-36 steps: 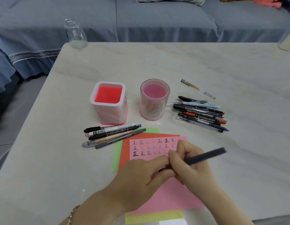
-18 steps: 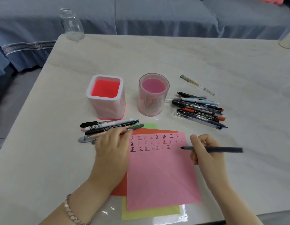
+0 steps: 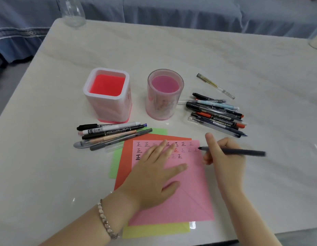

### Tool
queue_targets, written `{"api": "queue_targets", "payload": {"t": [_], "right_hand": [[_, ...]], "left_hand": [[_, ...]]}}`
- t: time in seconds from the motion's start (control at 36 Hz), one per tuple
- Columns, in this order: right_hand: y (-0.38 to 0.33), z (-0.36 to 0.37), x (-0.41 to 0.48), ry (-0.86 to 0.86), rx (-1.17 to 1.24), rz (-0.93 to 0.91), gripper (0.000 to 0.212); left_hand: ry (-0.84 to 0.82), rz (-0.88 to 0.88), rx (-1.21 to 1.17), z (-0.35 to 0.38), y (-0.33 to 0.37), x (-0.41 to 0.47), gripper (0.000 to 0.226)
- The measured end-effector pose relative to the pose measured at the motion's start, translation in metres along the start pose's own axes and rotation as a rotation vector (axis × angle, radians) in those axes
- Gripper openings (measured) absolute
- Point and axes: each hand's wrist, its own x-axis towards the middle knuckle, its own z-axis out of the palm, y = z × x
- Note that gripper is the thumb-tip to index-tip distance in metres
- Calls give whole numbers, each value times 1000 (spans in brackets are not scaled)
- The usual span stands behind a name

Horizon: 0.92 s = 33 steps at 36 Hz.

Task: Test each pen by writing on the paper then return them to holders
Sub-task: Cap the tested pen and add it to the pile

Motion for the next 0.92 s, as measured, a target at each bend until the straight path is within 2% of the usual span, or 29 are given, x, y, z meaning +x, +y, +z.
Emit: {"api": "queue_targets", "payload": {"t": [0.11,0.36,0.61,0.75,0.92], "right_hand": [[9,13,1,21,-49,-28,44],[26,27,-5,43,-85,-109,43],[27,29,-5,20,-95,-126,30],[30,28,-4,30,-108,-151,41],[29,29,-4,10,-117,-164,36]], "left_hand": [[1,-5,-4,0,0,1,42],[26,-32,-76,2,0,1,41],[9,-33,-73,2,0,1,42],[6,-32,-73,1,0,1,42],[3,-35,-69,0,0,1,42]]}}
